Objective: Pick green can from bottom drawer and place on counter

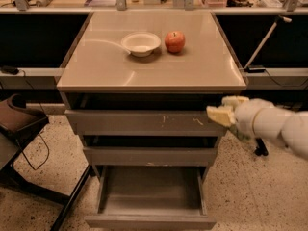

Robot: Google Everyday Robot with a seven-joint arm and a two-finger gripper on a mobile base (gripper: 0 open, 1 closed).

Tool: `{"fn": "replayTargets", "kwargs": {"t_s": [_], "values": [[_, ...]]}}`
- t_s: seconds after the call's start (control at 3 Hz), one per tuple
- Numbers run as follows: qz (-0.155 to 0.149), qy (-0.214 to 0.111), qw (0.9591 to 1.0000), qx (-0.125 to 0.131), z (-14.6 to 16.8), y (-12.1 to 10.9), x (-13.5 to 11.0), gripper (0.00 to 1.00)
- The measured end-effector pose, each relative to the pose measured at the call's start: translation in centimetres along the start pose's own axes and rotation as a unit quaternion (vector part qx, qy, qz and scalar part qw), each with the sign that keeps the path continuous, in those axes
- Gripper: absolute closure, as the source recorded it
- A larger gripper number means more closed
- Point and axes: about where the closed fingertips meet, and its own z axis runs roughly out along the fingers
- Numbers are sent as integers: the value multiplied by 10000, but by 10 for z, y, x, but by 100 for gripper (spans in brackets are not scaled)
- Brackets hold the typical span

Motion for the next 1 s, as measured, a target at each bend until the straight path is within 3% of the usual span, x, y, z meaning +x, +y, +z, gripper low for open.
{"fn": "replayTargets", "kwargs": {"t_s": [0.33, 0.67, 1.0], "values": [[-350, -444, 9981, 255, 0, -35, -121, 100], [-619, -761, 9936, 565, -23, -64, -233, 100], [-457, -775, 9957, 237, -10, -75, -270, 100]]}}
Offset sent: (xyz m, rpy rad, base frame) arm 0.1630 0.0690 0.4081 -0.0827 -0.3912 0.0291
